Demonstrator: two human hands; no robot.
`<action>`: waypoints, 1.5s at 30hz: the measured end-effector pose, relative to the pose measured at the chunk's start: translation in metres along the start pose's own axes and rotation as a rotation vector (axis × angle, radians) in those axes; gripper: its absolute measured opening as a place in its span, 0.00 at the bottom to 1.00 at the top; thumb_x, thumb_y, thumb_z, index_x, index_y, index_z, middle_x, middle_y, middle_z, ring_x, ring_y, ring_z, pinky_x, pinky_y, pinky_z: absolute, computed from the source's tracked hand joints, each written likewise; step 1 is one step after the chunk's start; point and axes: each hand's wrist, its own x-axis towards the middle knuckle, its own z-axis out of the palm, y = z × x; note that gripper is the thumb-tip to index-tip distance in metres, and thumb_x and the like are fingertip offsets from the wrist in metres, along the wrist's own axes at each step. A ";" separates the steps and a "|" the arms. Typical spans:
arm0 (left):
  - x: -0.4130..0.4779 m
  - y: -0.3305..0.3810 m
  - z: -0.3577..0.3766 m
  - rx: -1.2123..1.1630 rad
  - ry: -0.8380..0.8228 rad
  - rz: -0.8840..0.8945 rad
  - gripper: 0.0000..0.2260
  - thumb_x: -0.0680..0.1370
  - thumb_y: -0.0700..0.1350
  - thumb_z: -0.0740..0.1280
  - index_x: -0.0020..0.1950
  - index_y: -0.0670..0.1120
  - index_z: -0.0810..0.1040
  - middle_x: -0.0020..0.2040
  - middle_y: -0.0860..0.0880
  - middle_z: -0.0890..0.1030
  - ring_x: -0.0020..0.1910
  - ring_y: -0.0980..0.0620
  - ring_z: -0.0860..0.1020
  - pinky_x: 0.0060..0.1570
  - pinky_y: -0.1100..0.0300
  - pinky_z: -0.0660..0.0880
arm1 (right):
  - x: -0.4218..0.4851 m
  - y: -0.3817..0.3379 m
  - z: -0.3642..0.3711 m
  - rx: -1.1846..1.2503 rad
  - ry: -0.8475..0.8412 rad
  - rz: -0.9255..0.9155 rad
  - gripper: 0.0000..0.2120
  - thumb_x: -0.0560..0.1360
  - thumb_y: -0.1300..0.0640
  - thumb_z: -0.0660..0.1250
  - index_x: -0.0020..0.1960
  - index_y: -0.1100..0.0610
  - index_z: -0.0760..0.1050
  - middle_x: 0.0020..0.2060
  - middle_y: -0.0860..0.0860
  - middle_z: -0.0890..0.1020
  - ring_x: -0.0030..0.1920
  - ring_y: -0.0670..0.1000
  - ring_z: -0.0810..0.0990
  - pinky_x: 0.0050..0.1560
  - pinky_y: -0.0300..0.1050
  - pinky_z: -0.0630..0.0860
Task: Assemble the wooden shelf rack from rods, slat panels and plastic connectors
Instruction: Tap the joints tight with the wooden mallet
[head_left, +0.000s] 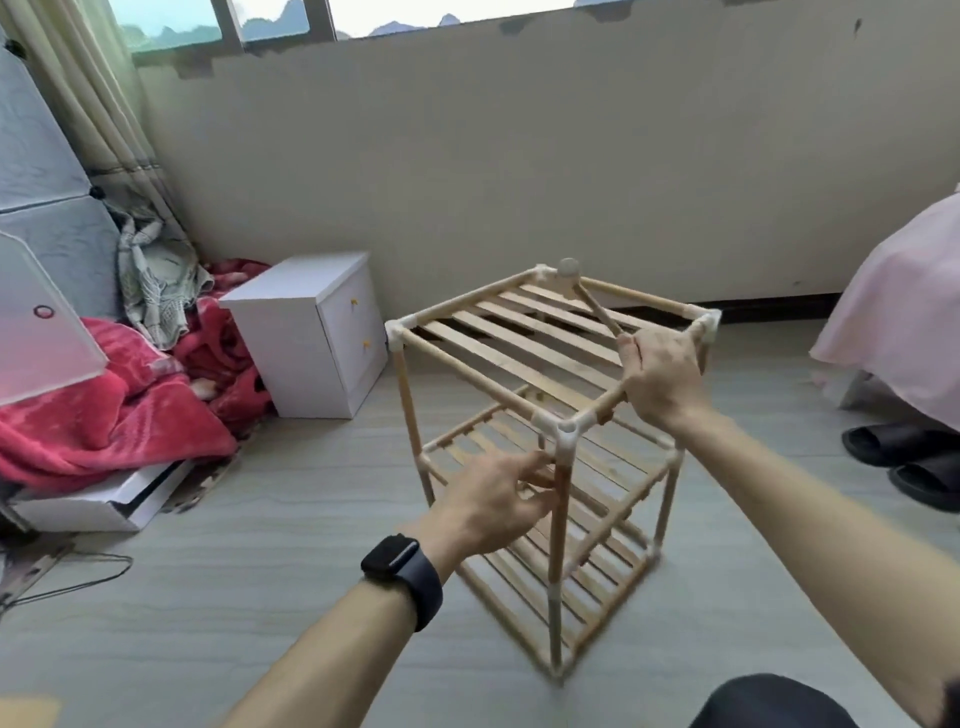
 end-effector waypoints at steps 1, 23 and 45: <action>0.003 0.003 0.001 0.044 -0.034 0.038 0.16 0.79 0.51 0.69 0.65 0.65 0.76 0.54 0.61 0.84 0.49 0.69 0.80 0.52 0.62 0.80 | 0.007 0.009 -0.010 -0.014 -0.045 -0.005 0.18 0.85 0.49 0.52 0.41 0.53 0.70 0.44 0.52 0.75 0.55 0.61 0.74 0.58 0.55 0.64; 0.002 -0.067 -0.034 -0.229 0.663 -0.214 0.15 0.82 0.66 0.54 0.53 0.59 0.74 0.39 0.52 0.82 0.38 0.55 0.81 0.36 0.61 0.80 | -0.018 -0.035 0.015 -0.180 0.123 -0.285 0.17 0.85 0.46 0.52 0.47 0.52 0.73 0.32 0.44 0.73 0.28 0.49 0.72 0.33 0.47 0.71; -0.002 -0.051 -0.024 -0.212 0.485 -0.176 0.14 0.83 0.61 0.58 0.61 0.55 0.73 0.47 0.57 0.83 0.47 0.58 0.82 0.50 0.49 0.82 | -0.057 -0.104 -0.074 0.393 -0.145 -0.372 0.17 0.86 0.49 0.54 0.42 0.52 0.74 0.26 0.45 0.74 0.24 0.45 0.69 0.24 0.35 0.65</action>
